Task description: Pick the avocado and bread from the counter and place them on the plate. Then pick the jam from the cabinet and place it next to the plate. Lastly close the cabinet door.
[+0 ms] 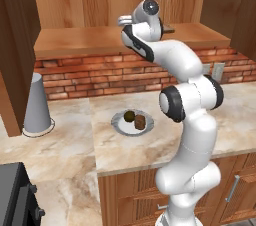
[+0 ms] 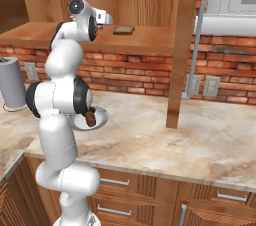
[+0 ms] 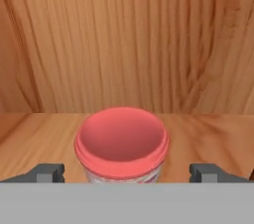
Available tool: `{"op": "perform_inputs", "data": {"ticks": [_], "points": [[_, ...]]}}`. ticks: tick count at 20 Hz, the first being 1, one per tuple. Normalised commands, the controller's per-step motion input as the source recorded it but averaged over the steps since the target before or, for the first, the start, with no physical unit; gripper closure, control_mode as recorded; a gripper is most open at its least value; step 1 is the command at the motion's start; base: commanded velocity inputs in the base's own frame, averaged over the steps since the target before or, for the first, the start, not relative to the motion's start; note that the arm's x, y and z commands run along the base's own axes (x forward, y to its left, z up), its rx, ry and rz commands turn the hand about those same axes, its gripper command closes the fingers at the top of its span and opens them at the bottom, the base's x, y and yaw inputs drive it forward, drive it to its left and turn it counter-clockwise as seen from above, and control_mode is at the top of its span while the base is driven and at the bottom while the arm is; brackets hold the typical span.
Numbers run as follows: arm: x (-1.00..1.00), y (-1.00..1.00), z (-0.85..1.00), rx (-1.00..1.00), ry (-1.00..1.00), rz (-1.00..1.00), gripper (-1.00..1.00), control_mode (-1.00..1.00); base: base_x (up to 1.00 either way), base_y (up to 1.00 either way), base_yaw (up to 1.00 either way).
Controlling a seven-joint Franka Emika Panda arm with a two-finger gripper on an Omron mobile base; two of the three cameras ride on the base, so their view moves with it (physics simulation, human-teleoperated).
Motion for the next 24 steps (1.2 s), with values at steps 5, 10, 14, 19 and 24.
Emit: {"op": "perform_inputs", "data": {"ticks": [5, 10, 14, 19, 24], "points": [[0.50, 0.16, -0.29, 0.01, 0.03, 0.00, -1.00, -1.00, 0.00, 0.00, 0.00], [0.36, 0.05, -0.23, 0.00, 0.00, 0.00, 1.00, -1.00, 0.00, 0.00, 0.00], [0.03, 0.00, -0.02, 0.00, -0.01, 0.00, 1.00, -1.00, 0.00, 0.00, 0.00], [-0.69, -0.14, 0.07, 0.02, -0.11, 0.01, 1.00, -1.00, 0.00, 0.00, 0.00], [-1.00, -0.25, -0.02, 0.06, -0.11, 0.04, 1.00, -1.00, 0.00, 0.00, 0.00]]}}
